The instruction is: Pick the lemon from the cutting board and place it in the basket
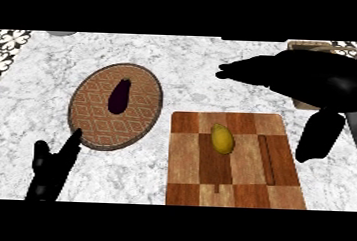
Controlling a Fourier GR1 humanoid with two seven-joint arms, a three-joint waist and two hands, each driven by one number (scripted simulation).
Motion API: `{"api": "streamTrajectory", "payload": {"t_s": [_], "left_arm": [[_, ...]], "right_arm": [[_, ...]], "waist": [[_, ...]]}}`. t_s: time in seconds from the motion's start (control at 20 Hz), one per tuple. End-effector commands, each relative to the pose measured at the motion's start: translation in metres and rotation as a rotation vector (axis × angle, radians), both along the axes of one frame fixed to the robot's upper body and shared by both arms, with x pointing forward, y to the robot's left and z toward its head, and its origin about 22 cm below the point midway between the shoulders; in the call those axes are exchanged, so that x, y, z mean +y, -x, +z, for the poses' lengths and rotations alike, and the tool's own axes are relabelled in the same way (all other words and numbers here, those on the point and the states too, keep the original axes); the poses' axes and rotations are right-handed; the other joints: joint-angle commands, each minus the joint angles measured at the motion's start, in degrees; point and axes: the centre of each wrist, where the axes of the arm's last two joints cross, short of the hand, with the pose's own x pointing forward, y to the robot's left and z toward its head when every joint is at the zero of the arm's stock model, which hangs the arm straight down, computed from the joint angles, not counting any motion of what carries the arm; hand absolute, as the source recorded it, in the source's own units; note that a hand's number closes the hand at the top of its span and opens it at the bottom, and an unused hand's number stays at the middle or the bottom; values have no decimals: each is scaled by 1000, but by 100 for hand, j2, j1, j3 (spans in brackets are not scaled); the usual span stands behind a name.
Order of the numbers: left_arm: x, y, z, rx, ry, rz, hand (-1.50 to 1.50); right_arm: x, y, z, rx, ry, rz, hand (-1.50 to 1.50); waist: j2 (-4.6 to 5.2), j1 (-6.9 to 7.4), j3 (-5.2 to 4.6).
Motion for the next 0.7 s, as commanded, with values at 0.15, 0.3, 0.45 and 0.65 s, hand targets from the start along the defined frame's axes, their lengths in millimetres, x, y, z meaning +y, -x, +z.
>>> {"api": "streamTrajectory", "payload": {"t_s": [0.15, 0.3, 0.45, 0.65], "left_arm": [[6, -7, -7, 51, -5, 9, 0], [8, 18, -21, 56, 2, 5, 0], [4, 3, -28, 57, 5, 19, 0], [7, 1, -11, 55, 5, 16, 0]], "right_arm": [[25, -4, -66, -10, -14, 10, -150], [17, -2, -87, -27, 43, -3, -150], [11, -8, -95, -8, 70, -11, -150], [21, 0, -123, 9, 70, 0, -150]], "waist": [[50, 21, -47], [43, 28, -47], [47, -15, -50], [34, -11, -48]]}}
